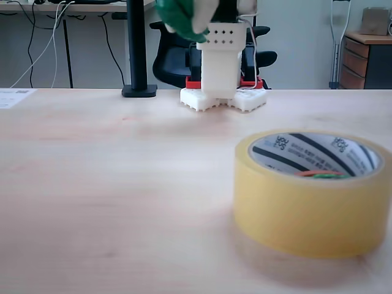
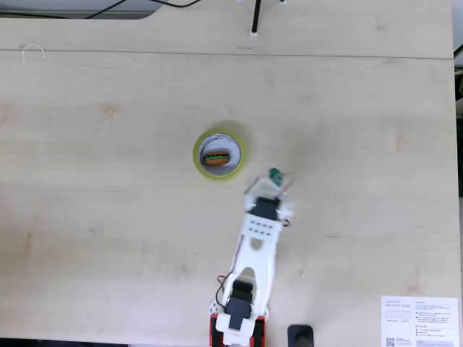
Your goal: Grasp a cucumber and put it in the hole.
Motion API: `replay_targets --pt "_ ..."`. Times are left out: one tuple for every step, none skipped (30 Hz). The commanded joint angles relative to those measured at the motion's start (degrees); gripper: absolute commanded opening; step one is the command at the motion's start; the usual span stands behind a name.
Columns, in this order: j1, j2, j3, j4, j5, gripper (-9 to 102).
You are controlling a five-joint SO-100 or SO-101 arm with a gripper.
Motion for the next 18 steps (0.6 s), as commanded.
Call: replay_targets --pt "-5.45 3.78 -4.57 -1.32 -0.09 1" --pt "-6.77 3.52 -4.57 -1.93 -0.26 1" --pt "-7.91 3.16 -4.57 -2.72 -0.35 1" --pt "-8.96 2.81 -4.57 -3.60 -0.35 1" --pt "-9.93 2.37 -4.57 -4.75 -0.35 1" --pt "-10.63 1.85 -4.57 -5.98 -0.35 1" --pt "-11.25 1.32 -4.57 -7.03 -0.35 1" --pt "-11.69 0.79 -4.57 -8.17 -0.35 1" --pt "-12.04 0.26 -4.57 -9.40 -0.44 1" --pt "-12.22 -0.35 -4.57 -10.46 -0.44 1" --pt "-12.48 -0.88 -4.57 -11.69 -0.44 1" --pt "-12.66 -1.32 -4.57 -12.74 -0.44 1" --pt "-12.74 -1.93 -4.57 -13.71 -0.44 1" --pt "-12.92 -2.46 -4.57 -14.77 -0.44 1" --pt "-13.01 -3.08 -4.57 -16.08 -0.44 1" --pt "-13.18 -3.78 -4.57 -17.40 -0.44 1" --pt "-13.45 -4.57 -4.57 -18.90 -0.44 1" --pt "-13.71 -5.36 -4.57 -20.30 -0.44 1"
